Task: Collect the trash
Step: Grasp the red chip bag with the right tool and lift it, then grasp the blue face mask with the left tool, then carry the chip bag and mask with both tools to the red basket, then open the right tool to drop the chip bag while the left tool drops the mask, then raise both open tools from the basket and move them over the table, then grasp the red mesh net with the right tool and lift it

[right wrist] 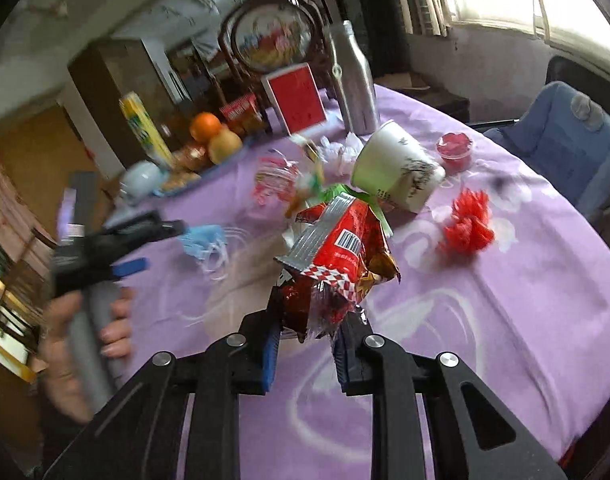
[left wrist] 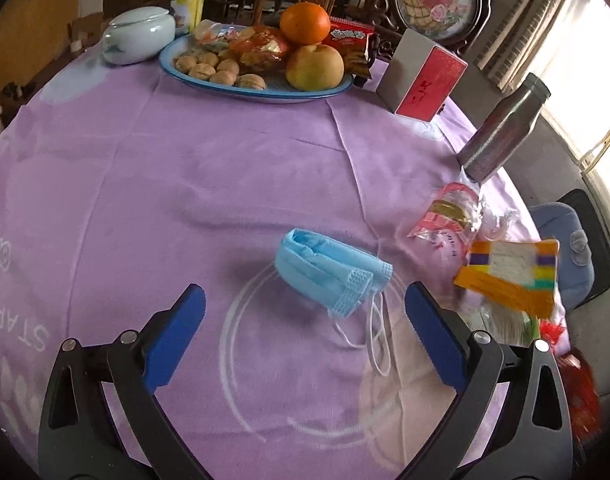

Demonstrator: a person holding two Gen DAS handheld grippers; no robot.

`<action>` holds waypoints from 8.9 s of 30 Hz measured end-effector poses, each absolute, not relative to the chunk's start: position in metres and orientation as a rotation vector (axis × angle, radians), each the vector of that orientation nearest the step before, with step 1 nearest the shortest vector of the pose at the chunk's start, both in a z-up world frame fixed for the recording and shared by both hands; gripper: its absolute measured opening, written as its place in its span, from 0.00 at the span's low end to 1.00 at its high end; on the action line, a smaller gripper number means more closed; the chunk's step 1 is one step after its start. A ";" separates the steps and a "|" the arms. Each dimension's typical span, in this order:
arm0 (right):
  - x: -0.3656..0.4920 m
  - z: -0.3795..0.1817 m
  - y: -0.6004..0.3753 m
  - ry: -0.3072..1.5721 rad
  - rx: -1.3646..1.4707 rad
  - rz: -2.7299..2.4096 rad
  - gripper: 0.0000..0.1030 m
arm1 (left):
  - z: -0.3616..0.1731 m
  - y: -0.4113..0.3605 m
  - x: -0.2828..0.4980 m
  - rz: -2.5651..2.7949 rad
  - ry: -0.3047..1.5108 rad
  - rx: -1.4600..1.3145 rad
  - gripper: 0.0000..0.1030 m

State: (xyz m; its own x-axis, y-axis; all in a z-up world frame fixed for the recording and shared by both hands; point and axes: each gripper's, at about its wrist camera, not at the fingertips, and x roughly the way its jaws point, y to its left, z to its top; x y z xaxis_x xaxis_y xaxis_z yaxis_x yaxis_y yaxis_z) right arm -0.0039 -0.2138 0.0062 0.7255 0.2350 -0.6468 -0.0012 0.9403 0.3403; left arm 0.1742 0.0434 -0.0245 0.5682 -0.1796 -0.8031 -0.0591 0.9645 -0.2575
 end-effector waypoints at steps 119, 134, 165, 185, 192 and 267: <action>-0.296 -0.124 -0.463 0.640 0.741 -0.398 0.26 | -0.057 -0.328 -0.163 -1.211 0.853 0.546 0.06; -0.319 -0.244 -0.527 0.789 0.930 -0.510 0.24 | -0.149 -0.415 -0.183 -1.277 1.032 0.672 0.02; -0.280 -0.402 -0.590 0.972 1.220 -0.559 0.49 | -0.349 -0.513 -0.166 -1.109 1.392 0.884 0.14; -0.318 -0.297 -0.584 0.909 0.990 -0.692 0.61 | -0.298 -0.493 -0.180 -1.118 1.304 0.819 0.76; -0.328 -0.244 -0.570 0.861 0.908 -0.726 0.64 | -0.246 -0.472 -0.192 -1.164 1.214 0.777 0.76; 0.123 -0.059 -0.305 0.937 0.226 -0.229 0.32 | -0.002 -0.080 0.146 -0.395 0.988 -0.129 0.87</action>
